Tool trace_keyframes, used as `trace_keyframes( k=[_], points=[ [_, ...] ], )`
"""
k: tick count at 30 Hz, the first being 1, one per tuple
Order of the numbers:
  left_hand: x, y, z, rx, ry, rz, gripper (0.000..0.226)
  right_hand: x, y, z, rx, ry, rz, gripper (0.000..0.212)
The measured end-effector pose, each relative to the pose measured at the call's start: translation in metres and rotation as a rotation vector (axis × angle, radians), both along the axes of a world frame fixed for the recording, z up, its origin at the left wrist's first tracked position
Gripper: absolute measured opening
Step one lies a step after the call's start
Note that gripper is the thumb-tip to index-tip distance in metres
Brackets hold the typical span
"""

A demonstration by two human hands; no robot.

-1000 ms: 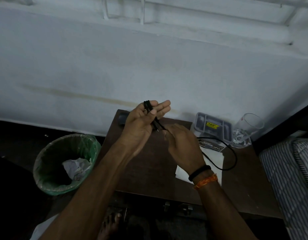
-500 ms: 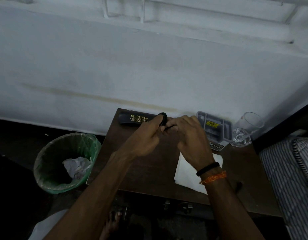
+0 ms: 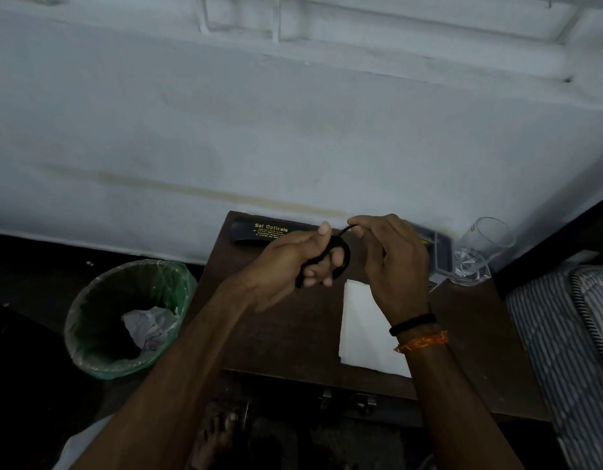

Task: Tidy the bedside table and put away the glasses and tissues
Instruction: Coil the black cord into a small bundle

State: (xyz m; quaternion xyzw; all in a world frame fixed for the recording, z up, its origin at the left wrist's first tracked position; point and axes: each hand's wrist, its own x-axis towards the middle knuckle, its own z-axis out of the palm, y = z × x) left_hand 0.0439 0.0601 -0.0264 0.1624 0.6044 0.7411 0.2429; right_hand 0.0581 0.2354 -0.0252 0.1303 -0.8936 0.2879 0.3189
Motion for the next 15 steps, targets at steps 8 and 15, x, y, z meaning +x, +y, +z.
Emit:
trace_keyframes(
  k=[8, 15],
  points=[
    [-0.002, -0.006, 0.011, 0.346, -0.243, 0.017, 0.040, 0.001, 0.002, 0.002, 0.062, 0.026, -0.110, 0.022],
    [-0.002, -0.004, 0.011, 0.412, -0.233, 0.065, 0.030, 0.000, 0.008, 0.011, 0.188, 0.340, -0.380, 0.015]
  ],
)
